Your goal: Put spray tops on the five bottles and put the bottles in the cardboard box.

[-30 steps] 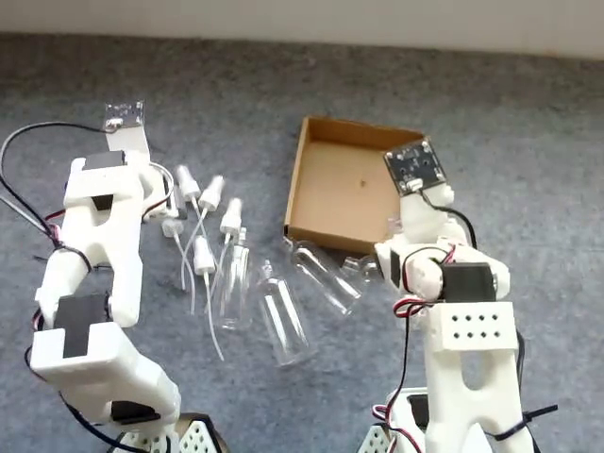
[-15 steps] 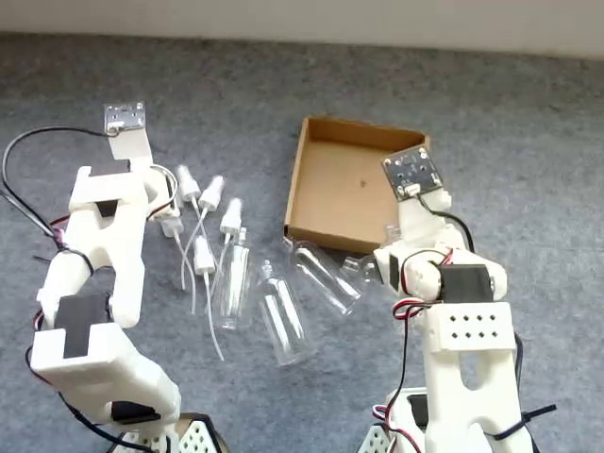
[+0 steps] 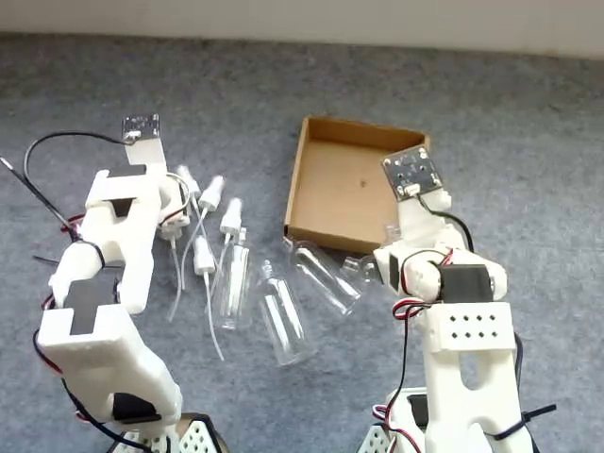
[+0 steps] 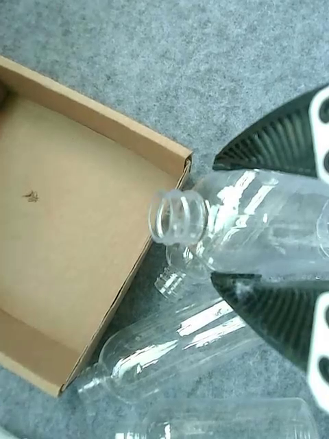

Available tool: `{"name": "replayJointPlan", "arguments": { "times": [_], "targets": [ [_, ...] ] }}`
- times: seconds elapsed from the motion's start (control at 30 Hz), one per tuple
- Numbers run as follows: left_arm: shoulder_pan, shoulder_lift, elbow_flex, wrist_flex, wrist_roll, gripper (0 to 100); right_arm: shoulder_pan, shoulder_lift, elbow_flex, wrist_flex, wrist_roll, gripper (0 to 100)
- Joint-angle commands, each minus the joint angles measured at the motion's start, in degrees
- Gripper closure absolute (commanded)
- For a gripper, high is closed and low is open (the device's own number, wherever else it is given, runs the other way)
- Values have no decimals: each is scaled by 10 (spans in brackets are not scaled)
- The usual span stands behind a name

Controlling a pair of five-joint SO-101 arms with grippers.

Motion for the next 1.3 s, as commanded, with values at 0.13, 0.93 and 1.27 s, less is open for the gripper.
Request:
{"name": "replayJointPlan", "arguments": {
  "times": [0.13, 0.93, 1.27],
  "targets": [
    [-35, -5, -88, 55, 4, 943, -5, -12, -8, -10, 0, 994],
    [150, -486, -297, 278, -18, 944, -203, -60, 68, -310, -97, 994],
    [345, -520, -294, 143, -2, 944, -261, -338, 256, -344, -98, 994]
  ]
}}
